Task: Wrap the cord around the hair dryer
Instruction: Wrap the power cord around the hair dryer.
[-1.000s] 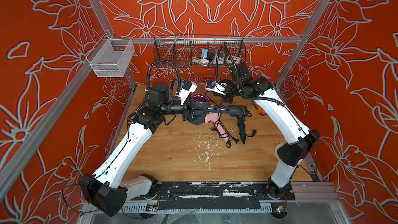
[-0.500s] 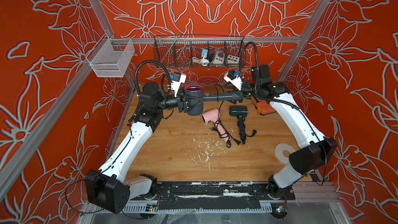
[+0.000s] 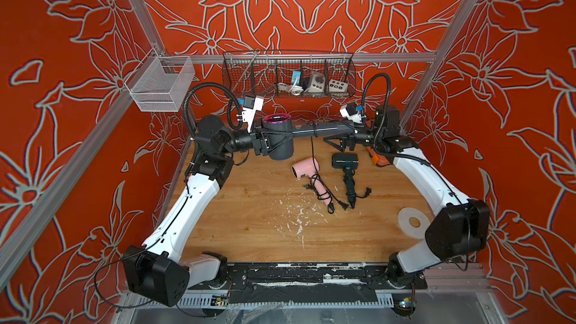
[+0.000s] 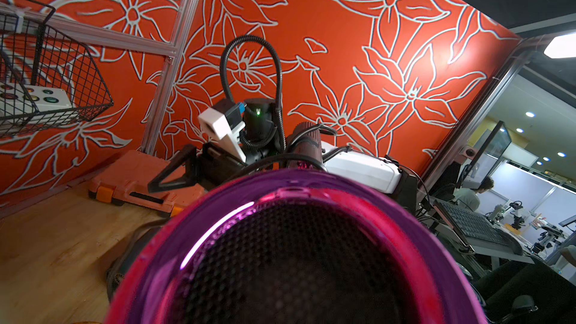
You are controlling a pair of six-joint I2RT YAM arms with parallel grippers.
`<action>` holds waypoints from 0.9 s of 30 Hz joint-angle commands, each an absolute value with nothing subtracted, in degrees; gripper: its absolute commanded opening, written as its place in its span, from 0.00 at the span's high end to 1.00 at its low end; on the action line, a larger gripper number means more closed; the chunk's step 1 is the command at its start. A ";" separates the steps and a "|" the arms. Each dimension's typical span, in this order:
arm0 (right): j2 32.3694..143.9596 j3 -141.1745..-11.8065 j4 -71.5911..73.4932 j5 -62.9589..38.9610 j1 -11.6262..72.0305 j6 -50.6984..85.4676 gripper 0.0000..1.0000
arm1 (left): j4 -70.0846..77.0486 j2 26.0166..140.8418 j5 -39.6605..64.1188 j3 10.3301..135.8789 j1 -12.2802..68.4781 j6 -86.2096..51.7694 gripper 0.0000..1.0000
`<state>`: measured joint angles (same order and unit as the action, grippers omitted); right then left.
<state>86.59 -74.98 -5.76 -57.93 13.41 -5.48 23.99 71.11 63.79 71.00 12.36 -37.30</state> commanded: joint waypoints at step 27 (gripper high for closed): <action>97.76 -58.18 17.14 -36.57 24.35 -2.83 0.47 | 26.52 71.33 62.60 76.38 12.04 -37.55 1.00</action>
